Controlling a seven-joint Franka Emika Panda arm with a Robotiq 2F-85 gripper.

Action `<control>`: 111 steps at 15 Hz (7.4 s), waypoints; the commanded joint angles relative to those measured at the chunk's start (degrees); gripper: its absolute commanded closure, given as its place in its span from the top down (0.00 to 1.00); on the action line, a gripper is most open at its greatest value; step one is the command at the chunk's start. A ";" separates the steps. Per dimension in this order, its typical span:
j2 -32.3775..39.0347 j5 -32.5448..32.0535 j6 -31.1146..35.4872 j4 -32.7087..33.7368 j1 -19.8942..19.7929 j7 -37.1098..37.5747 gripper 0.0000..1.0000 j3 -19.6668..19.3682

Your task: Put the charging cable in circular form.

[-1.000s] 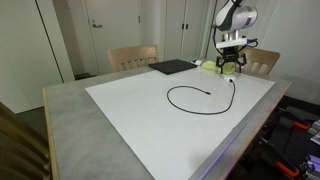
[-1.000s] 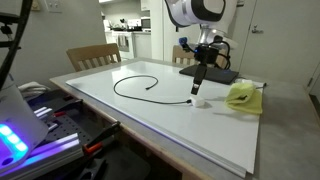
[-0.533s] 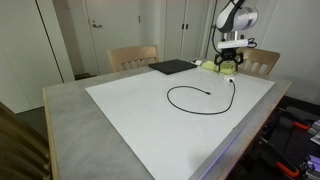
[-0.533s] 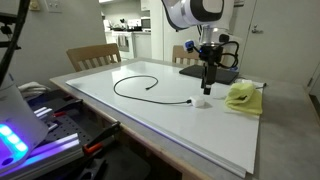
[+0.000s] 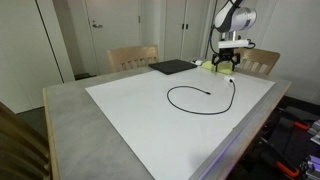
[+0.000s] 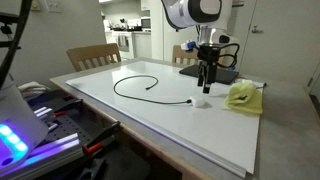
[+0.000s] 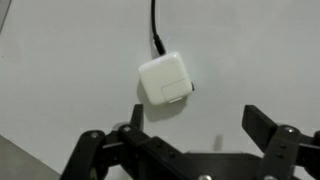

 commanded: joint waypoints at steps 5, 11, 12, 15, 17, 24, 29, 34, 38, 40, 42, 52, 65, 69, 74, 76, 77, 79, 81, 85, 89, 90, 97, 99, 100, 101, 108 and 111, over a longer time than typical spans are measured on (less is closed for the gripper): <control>-0.93 3.29 -3.07 -0.16 -4.77 -18.81 1.00 2.43; -1.64 2.66 0.98 -2.93 -7.15 -31.33 1.00 3.62; -1.68 2.86 1.67 -3.45 -7.53 -33.38 1.00 4.03; -1.79 3.00 2.78 -5.02 -8.18 -37.50 1.00 5.02; -2.11 3.22 2.10 -5.82 -8.31 -38.35 1.00 5.40; -3.35 2.87 0.67 -7.57 -6.75 -32.73 1.00 4.12; -2.33 2.69 0.46 -7.44 -6.35 -30.21 1.00 3.90; -1.90 7.36 1.83 -7.73 -8.16 -30.27 1.00 5.64; -2.06 10.05 2.45 -8.14 -8.27 -30.49 1.00 5.73; -2.11 10.31 3.01 -8.27 -8.08 -30.29 1.00 5.47; -2.08 10.32 3.81 -8.32 -8.17 -30.54 1.00 5.44; -1.56 10.84 6.42 -8.12 -8.19 -30.48 0.31 5.85; -1.24 7.63 11.12 -7.13 -5.41 -35.31 0.27 9.90; -1.26 7.33 10.40 -6.81 -5.03 -37.81 0.27 11.56; -1.59 6.54 9.82 -7.13 -4.16 -37.84 0.52 12.07; -1.59 5.82 9.82 -7.13 -3.48 -37.82 0.52 12.12; -1.59 5.79 9.83 -7.13 -3.36 -37.81 0.52 12.13; -1.59 5.77 9.83 -7.13 -3.35 -37.81 0.52 12.12; -1.38 7.10 10.07 -7.25 -4.44 -39.85 0.27 13.41; -0.51 5.26 10.23 -6.47 -5.16 -49.66 0.27 16.38; 0.86 4.48 8.48 -3.97 -5.74 -59.19 0.27 19.64; 1.33 3.37 7.92 -3.20 -5.29 -60.77 0.27 19.90; 3.56 0.33 7.97 0.21 -4.38 -73.61 0.27 22.77; 1.72 1.35 9.03 -1.75 -3.74 -71.15 0.52 21.87; 1.72 1.34 9.05 -1.76 -3.69 -71.02 0.52 21.87; 1.72 1.33 9.05 -1.76 -3.70 -71.01 0.52 21.83; 1.98 -0.04 8.95 -1.08 -4.41 -77.77 0.27 23.69; 2.01 -1.35 7.95 -0.47 -3.64 -84.42 0.27 24.51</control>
